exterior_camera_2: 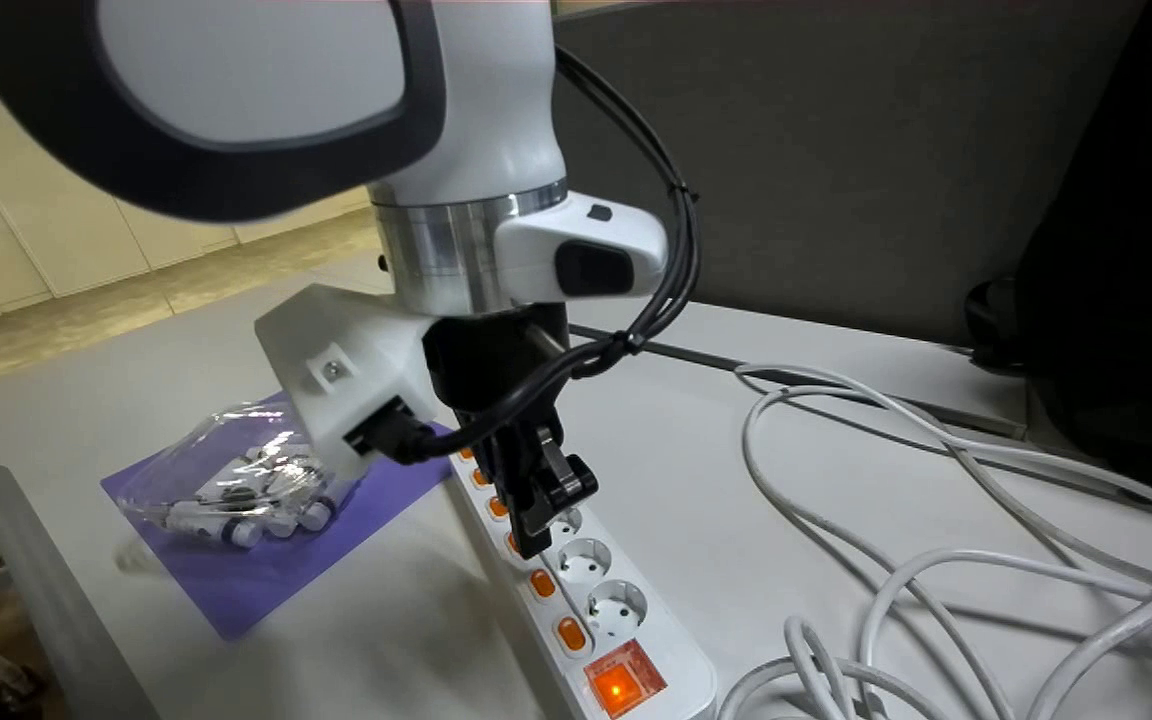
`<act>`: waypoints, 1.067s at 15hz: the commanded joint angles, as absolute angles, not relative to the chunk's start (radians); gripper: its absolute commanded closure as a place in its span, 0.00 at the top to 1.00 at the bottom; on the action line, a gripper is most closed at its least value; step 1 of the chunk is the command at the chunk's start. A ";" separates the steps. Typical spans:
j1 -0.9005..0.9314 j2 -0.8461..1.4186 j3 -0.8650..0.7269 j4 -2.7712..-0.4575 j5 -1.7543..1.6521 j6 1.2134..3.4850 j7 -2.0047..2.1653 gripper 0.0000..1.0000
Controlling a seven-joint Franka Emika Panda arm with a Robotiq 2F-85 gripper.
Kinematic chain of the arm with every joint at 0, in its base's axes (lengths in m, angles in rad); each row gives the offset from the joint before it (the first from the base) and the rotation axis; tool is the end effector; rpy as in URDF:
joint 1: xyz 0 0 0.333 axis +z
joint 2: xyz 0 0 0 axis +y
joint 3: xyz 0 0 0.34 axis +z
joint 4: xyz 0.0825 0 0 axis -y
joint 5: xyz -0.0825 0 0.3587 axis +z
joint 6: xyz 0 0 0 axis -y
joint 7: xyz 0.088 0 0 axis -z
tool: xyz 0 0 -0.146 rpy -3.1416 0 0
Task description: Turn on the second switch from the right
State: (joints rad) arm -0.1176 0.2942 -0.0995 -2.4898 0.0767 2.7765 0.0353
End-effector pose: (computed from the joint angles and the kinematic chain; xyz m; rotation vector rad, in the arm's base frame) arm 0.4555 -0.1053 0.1814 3.1003 -0.5003 -0.0082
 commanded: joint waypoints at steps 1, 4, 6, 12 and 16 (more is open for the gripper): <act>-0.118 0.296 -0.100 -2.487 0.079 2.774 0.036 0.00; -0.118 0.298 -0.100 -2.488 0.080 2.774 0.035 0.01; -0.121 0.300 -0.096 -2.493 0.084 2.787 0.030 0.00; -0.142 0.318 -0.073 -2.497 0.128 2.827 -0.002 0.00; -0.152 0.333 -0.057 -2.496 0.145 2.848 -0.018 0.00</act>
State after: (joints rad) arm -0.1345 0.3252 -0.0752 -2.4946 0.1240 2.8269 -0.0038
